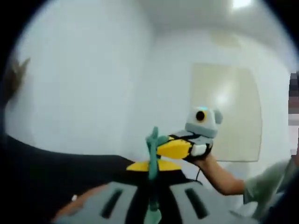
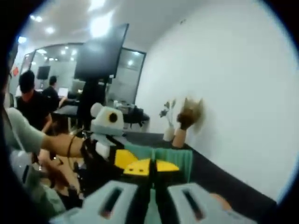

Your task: Pick up the broom and sweep the trash on the tabletop into the dustpan.

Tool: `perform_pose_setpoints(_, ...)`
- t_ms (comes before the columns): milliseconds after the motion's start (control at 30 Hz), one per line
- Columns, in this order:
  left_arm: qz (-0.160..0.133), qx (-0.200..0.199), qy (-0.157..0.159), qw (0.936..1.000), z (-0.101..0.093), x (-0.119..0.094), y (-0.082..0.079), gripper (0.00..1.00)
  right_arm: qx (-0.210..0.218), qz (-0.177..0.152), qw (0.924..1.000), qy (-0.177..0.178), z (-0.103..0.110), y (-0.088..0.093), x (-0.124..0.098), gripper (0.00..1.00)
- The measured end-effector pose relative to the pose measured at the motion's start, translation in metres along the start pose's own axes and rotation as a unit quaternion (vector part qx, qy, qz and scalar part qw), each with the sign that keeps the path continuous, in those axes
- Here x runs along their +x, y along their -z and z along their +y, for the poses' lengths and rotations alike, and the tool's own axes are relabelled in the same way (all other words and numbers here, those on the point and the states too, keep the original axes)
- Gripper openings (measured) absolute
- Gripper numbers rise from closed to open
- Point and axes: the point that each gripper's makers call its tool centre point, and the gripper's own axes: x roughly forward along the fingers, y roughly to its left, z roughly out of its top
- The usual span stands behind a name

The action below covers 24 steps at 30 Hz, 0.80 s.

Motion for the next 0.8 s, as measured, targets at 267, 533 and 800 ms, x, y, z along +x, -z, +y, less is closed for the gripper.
perform_pose_setpoints(267, -0.024, -0.016, -0.025, 0.9993, 0.010, -0.001, -0.009, 0.02, -0.029, -0.072, 0.9968, 0.020, -0.004, -0.021, -0.009, 0.14)
perform_pose_setpoints(533, -0.101, -0.053, -0.049, 0.9923, 0.027, -0.011, -0.050, 0.02, 0.046, -0.185, 0.9815, 0.019, 0.006, -0.042, -0.035, 0.23)
perform_pose_setpoints(800, -0.181, -0.079, -0.075, 0.9775, 0.031, -0.009, -0.087, 0.02, 0.213, -0.365, 0.9064, 0.009, -0.003, -0.045, -0.067, 0.31)
